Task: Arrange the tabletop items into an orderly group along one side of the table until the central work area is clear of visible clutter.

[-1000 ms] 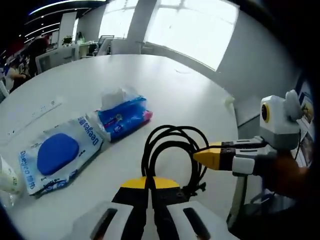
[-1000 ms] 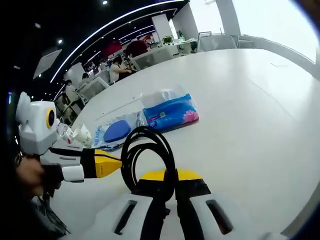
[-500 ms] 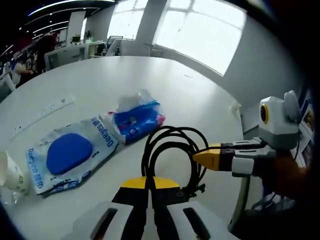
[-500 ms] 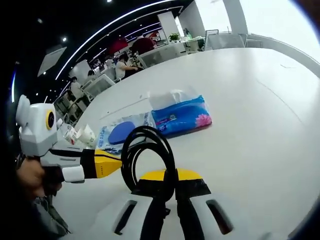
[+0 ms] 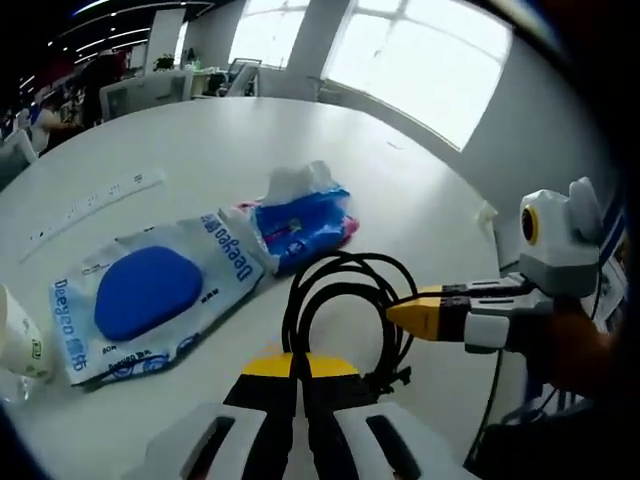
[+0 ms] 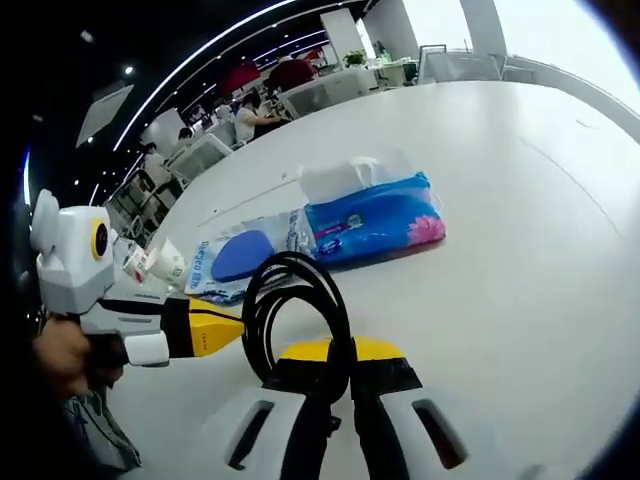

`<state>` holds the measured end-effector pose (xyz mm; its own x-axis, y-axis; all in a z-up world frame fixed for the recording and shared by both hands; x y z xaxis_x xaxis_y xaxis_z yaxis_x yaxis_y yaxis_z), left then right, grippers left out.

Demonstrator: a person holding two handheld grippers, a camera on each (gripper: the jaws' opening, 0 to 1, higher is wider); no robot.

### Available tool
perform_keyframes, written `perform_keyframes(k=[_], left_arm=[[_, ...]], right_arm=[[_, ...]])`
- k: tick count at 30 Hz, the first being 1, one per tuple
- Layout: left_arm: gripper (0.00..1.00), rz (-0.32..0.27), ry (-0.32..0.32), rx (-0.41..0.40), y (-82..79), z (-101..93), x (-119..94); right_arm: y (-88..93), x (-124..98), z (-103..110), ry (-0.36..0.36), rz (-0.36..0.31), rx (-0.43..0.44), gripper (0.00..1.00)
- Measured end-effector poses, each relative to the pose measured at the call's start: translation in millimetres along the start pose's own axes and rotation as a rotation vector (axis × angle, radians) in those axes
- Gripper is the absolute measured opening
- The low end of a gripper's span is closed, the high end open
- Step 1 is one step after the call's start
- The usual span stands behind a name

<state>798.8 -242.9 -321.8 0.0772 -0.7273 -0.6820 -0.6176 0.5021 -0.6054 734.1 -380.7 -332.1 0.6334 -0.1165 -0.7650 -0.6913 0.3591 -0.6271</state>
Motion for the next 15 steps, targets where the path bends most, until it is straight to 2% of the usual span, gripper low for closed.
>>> perform_keyframes(k=[9, 15], left_arm=[[0.0, 0.028, 0.004, -0.019, 0.8, 9.5, 12], [0.0, 0.031, -0.014, -0.004, 1.1, 13.1, 16]], right_arm=[[2.2, 15, -3, -0.002, 0.045, 0.006, 0.01], [2.4, 23, -5, -0.017, 0.06, 0.03, 0.02]])
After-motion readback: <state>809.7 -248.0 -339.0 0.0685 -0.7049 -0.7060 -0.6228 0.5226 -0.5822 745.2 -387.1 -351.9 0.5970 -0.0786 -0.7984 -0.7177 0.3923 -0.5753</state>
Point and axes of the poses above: the point that each gripper's makers call its tool centre point, and the gripper's own axes: x roughly forward along the fingers, z roughly to its left, y roughly out of its underside, the point moved 7 cm from there along -x, roughly backward along the fingers, and after that the axes turned 13 degrees about y, right-handed, at the moved point
